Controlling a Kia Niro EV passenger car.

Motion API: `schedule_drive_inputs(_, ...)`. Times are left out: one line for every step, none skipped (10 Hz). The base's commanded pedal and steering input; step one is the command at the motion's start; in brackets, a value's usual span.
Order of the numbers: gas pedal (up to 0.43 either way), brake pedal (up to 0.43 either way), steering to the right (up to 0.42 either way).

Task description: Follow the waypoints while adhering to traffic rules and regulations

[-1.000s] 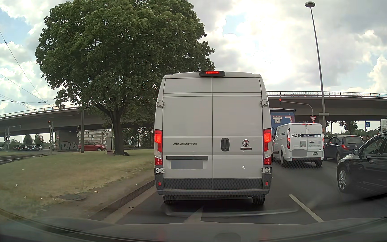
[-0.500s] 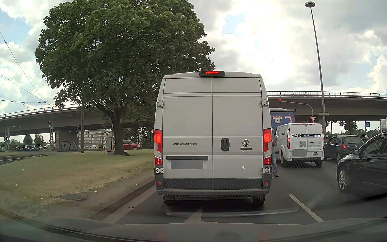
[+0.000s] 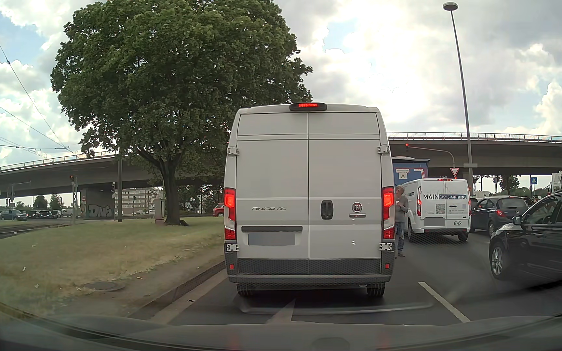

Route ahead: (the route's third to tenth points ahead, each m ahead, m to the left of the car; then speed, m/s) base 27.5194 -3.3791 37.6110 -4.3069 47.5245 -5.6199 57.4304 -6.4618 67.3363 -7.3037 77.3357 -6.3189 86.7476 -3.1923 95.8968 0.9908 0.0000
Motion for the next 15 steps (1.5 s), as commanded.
schedule_drive_inputs(0.000,0.317,0.002)
schedule_drive_inputs(0.000,0.317,0.002)
schedule_drive_inputs(0.000,0.323,0.002)
schedule_drive_inputs(0.000,0.317,0.002)
schedule_drive_inputs(0.000,0.323,0.002)
schedule_drive_inputs(0.000,0.323,0.002)
schedule_drive_inputs(0.000,0.317,0.002)
schedule_drive_inputs(0.000,0.317,0.002)
schedule_drive_inputs(0.000,0.323,0.002)
schedule_drive_inputs(0.000,0.317,0.002)
schedule_drive_inputs(0.000,0.317,0.002)
schedule_drive_inputs(0.000,0.323,0.002)
schedule_drive_inputs(0.000,0.317,0.002)
schedule_drive_inputs(0.000,0.323,0.002)
schedule_drive_inputs(0.000,0.317,0.002)
